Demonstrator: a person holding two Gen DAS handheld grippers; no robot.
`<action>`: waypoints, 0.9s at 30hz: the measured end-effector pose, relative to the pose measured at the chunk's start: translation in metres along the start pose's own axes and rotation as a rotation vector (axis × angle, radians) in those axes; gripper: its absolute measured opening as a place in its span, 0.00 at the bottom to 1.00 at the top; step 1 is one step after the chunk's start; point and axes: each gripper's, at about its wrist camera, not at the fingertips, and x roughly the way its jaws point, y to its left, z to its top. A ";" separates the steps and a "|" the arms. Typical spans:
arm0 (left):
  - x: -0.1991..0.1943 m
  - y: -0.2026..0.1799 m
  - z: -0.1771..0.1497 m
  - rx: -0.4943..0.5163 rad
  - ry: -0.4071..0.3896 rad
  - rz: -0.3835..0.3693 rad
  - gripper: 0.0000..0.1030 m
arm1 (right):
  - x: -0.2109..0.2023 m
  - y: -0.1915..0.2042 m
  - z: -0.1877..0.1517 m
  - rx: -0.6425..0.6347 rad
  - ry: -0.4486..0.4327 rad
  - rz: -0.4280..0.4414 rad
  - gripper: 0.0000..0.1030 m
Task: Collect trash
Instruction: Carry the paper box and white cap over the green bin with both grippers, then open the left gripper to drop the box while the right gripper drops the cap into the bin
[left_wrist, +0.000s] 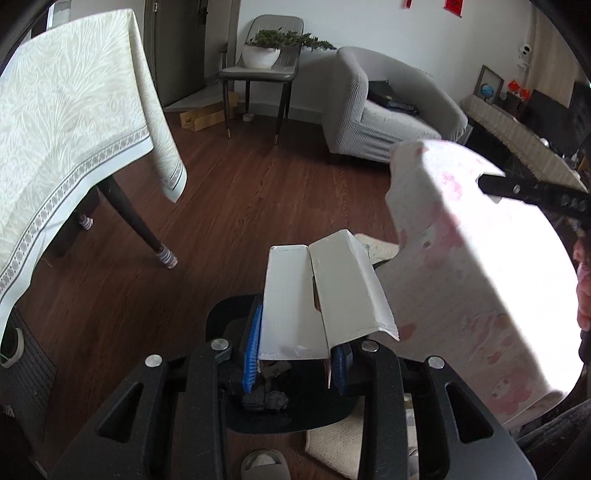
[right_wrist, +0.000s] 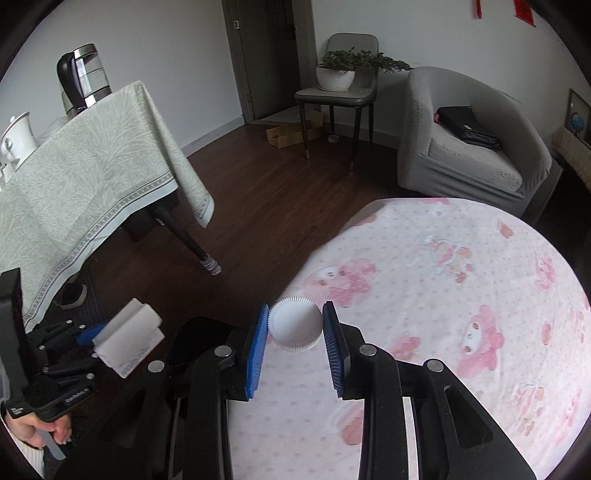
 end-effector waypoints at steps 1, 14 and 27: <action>0.004 0.002 -0.005 0.001 0.013 0.006 0.33 | 0.003 0.006 -0.001 -0.005 0.004 0.016 0.29; 0.065 0.041 -0.031 -0.049 0.215 0.034 0.34 | 0.038 0.078 -0.003 -0.098 0.069 0.091 0.29; 0.077 0.046 -0.046 -0.033 0.284 0.036 0.51 | 0.078 0.106 -0.009 -0.125 0.156 0.104 0.29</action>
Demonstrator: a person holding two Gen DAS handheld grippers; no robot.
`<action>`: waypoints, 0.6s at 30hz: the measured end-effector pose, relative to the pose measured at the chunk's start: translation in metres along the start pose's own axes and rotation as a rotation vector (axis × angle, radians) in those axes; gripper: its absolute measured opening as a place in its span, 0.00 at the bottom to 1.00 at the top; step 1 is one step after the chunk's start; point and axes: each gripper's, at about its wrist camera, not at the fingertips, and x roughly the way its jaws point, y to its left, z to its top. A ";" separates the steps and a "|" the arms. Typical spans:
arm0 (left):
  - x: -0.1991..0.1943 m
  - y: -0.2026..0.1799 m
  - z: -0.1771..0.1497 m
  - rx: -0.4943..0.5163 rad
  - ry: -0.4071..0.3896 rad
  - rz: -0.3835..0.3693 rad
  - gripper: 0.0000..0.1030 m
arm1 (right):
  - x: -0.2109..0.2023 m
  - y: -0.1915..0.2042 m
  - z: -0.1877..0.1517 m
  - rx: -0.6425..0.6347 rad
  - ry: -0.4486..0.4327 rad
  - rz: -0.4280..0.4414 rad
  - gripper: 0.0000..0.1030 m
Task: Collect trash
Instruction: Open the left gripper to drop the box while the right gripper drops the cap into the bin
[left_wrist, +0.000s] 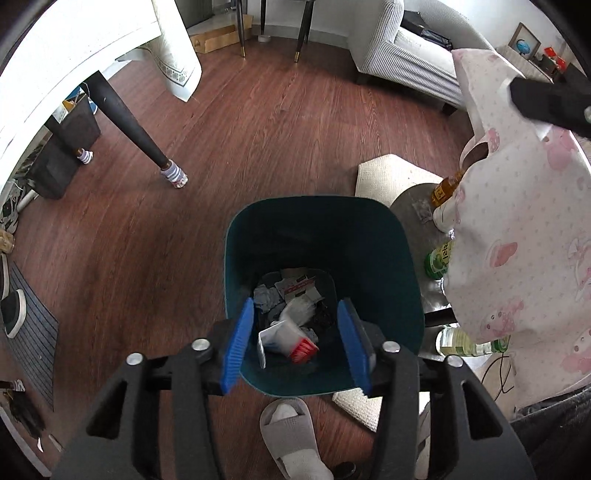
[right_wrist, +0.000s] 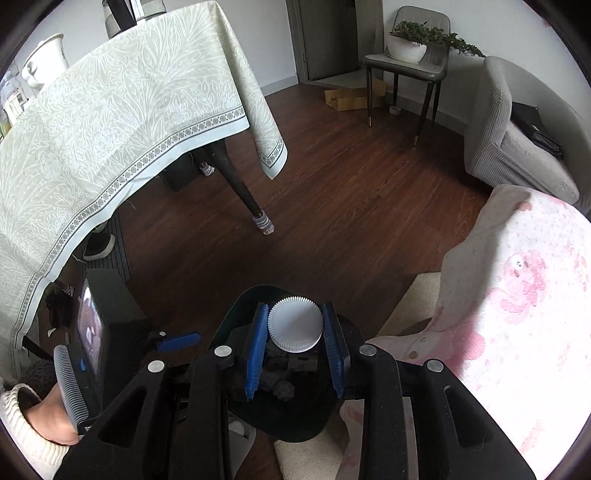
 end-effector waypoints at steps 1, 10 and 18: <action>-0.001 0.000 -0.001 -0.004 -0.003 0.000 0.52 | 0.002 0.001 0.000 -0.002 0.005 -0.001 0.29; -0.028 0.013 0.002 -0.046 -0.094 0.008 0.56 | 0.029 0.003 -0.004 -0.003 0.059 -0.004 0.29; -0.060 0.036 0.005 -0.105 -0.199 0.031 0.53 | 0.059 0.007 -0.011 -0.002 0.127 -0.006 0.29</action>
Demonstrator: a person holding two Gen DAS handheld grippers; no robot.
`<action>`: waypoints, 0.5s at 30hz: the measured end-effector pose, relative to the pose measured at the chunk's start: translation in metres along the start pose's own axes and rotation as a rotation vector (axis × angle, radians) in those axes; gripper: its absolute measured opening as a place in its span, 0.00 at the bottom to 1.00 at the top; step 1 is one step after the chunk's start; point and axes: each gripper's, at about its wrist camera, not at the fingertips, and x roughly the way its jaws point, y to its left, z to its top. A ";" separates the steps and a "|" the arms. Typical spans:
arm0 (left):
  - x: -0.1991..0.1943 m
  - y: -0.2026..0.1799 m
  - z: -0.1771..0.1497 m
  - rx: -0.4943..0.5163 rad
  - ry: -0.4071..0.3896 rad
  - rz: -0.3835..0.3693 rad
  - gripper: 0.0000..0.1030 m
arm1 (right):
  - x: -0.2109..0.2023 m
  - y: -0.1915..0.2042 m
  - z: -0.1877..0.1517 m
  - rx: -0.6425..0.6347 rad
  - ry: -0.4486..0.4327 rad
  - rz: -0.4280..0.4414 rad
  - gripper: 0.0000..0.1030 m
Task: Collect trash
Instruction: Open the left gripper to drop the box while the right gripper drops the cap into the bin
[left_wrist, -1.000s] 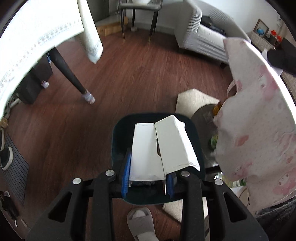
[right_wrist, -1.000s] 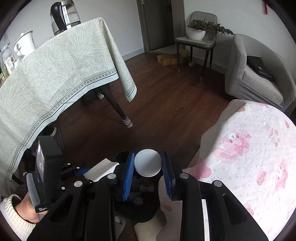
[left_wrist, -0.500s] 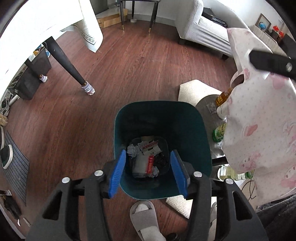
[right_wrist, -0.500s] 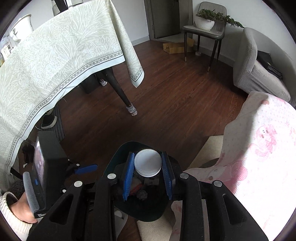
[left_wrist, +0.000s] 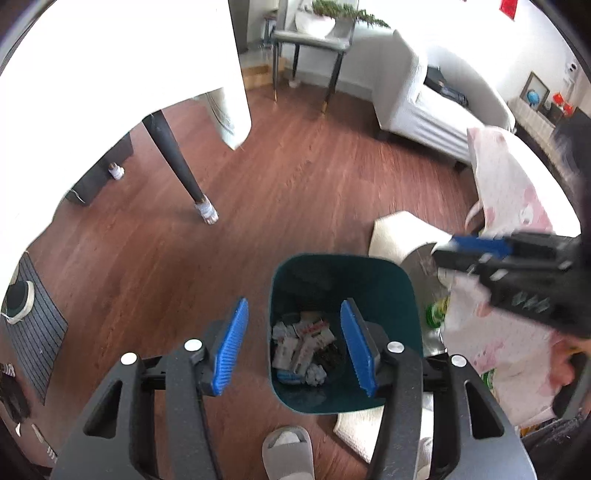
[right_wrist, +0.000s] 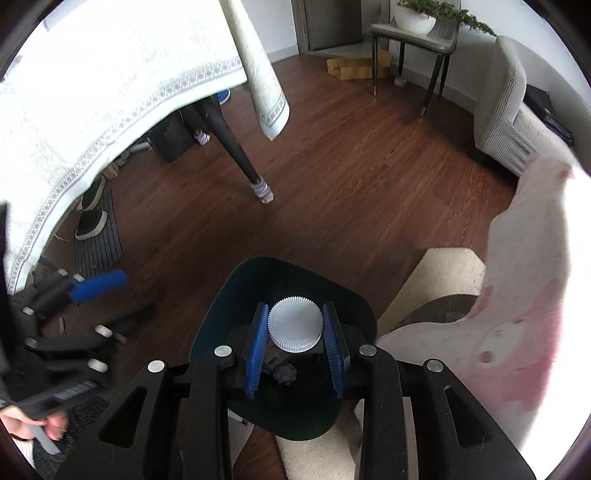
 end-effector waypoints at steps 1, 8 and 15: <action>-0.004 0.002 0.001 -0.007 -0.012 -0.002 0.50 | 0.005 0.001 -0.001 -0.001 0.010 0.000 0.29; -0.030 0.007 0.012 -0.034 -0.093 -0.024 0.39 | 0.040 0.008 -0.014 -0.023 0.097 -0.014 0.29; -0.057 0.007 0.016 -0.048 -0.142 -0.082 0.33 | 0.061 0.005 -0.034 -0.033 0.179 -0.028 0.31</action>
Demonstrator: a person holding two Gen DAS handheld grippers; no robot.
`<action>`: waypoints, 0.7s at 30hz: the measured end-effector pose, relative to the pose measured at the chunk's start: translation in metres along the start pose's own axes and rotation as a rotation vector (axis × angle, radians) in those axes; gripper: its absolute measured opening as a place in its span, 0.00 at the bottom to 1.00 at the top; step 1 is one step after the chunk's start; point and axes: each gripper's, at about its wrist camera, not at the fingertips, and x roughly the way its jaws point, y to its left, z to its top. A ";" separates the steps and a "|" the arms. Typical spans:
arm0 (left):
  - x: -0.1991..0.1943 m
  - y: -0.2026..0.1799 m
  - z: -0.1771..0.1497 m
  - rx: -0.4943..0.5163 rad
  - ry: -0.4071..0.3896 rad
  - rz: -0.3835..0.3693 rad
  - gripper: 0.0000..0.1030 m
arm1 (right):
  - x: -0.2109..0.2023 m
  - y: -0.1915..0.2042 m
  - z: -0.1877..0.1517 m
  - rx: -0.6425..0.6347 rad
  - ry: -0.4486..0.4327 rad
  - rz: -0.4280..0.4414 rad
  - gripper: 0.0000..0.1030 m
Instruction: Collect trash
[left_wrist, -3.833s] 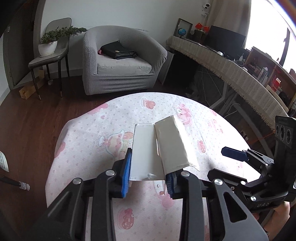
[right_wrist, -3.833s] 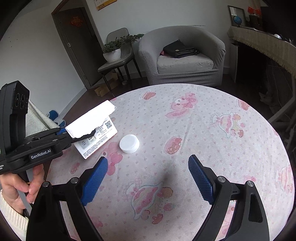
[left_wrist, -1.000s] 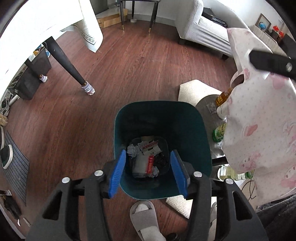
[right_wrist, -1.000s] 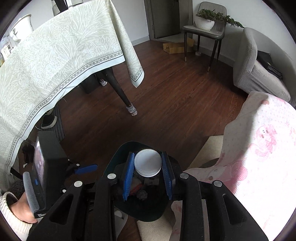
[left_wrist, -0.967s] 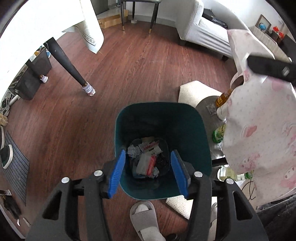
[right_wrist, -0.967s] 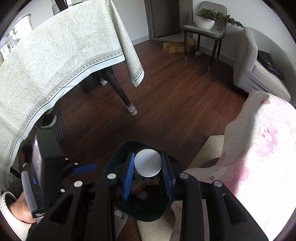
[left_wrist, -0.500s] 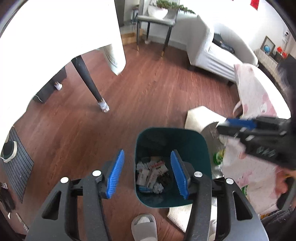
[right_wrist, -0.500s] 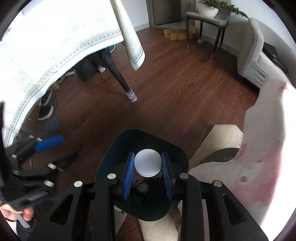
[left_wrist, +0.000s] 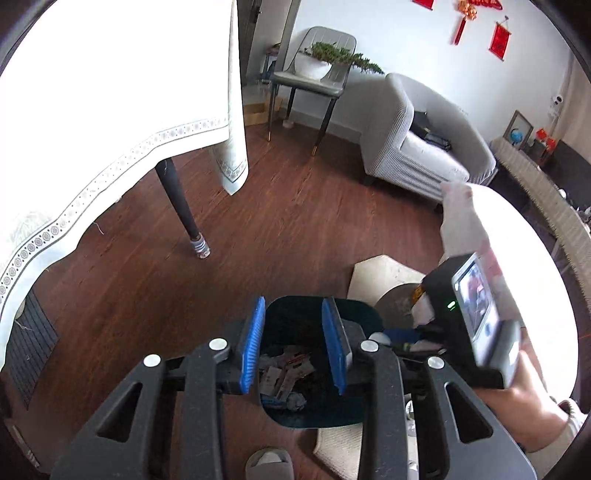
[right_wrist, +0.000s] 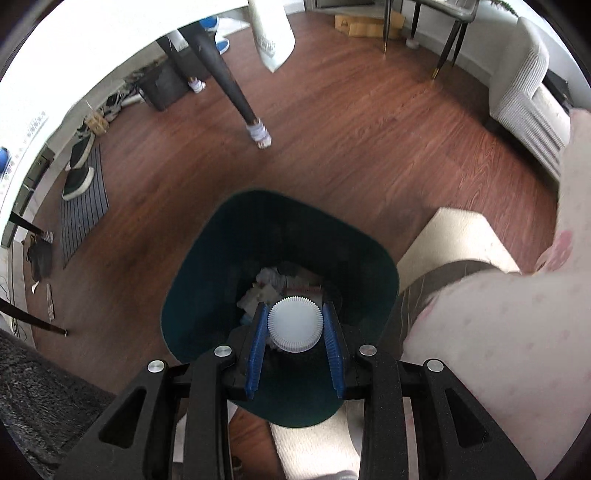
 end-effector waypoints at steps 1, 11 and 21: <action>-0.002 -0.001 0.000 -0.002 -0.007 -0.005 0.33 | 0.001 -0.001 -0.002 0.001 0.004 0.000 0.35; -0.031 -0.013 -0.005 0.010 -0.046 -0.031 0.33 | -0.036 0.004 -0.011 -0.008 -0.093 0.003 0.46; -0.061 -0.036 -0.005 0.083 -0.122 -0.006 0.58 | -0.112 0.001 -0.031 0.040 -0.264 -0.016 0.46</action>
